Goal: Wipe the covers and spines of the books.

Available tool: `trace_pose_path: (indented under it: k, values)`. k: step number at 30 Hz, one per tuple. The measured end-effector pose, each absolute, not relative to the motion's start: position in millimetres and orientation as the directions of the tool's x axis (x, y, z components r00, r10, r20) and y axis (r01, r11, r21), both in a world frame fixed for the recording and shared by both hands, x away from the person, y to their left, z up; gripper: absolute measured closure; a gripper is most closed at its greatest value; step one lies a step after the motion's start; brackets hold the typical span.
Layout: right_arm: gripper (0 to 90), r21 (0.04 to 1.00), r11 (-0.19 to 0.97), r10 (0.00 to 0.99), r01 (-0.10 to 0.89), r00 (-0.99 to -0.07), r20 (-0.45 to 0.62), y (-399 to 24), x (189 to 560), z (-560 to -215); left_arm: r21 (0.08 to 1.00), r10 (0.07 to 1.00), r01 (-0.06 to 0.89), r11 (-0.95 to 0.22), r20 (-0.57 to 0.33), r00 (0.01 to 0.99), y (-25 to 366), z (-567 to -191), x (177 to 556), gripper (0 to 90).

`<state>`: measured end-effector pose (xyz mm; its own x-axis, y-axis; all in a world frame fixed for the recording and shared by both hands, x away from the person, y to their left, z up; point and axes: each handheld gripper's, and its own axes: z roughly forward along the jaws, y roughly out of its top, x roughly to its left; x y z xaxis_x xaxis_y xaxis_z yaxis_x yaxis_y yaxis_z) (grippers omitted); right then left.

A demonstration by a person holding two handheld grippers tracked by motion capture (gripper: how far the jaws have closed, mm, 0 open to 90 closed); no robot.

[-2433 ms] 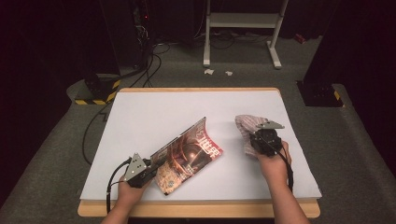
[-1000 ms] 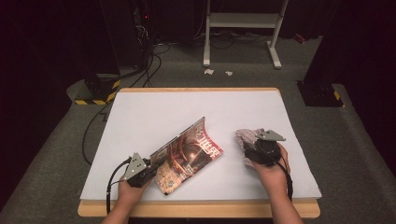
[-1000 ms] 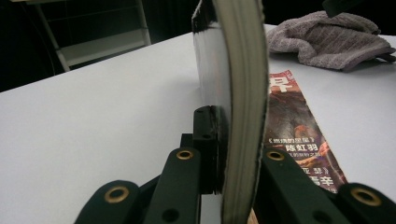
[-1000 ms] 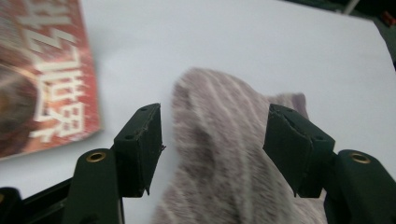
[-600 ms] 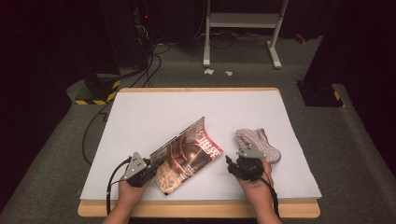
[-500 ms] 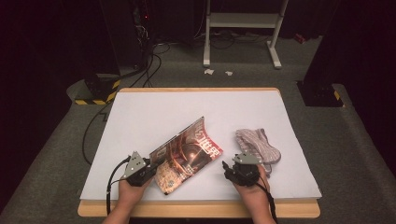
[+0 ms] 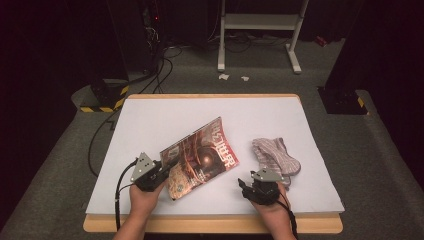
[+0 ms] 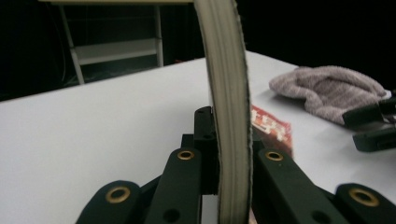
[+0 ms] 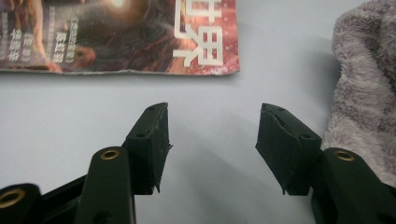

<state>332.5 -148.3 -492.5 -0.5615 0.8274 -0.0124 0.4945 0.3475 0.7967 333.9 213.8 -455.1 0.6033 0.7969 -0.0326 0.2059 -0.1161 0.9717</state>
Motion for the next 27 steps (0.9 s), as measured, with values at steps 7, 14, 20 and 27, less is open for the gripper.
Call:
trace_pose_path:
  k: [7, 14, 20, 27]
  values:
    - [43.7, 0.807, 0.331, 0.828, 0.49, -0.561, 0.001, -150.7, 331.3, -489.1, 0.984, 0.816, 0.147, -0.105, 0.001, 0.578, 215.8, -429.0, 340.7, 84.1]
    - [43.8, 0.806, 0.328, 0.826, 0.493, -0.563, 0.009, -148.4, 330.0, -488.8, 0.99, 0.879, 0.09, -0.104, 0.05, 0.474, 248.6, -406.9, 347.9, 84.1]
    - [44.0, 0.803, 0.312, 0.824, 0.508, -0.565, 0.037, -147.3, 330.2, -489.8, 0.99, 0.921, 0.052, -0.129, 0.1, 0.378, 279.7, -399.7, 351.6, 84.1]
    - [44.0, 0.794, 0.313, 0.819, 0.521, -0.571, 0.052, -142.7, 330.6, -492.4, 0.988, 0.935, 0.071, -0.135, 0.103, 0.34, 286.8, -414.1, 355.7, 84.0]
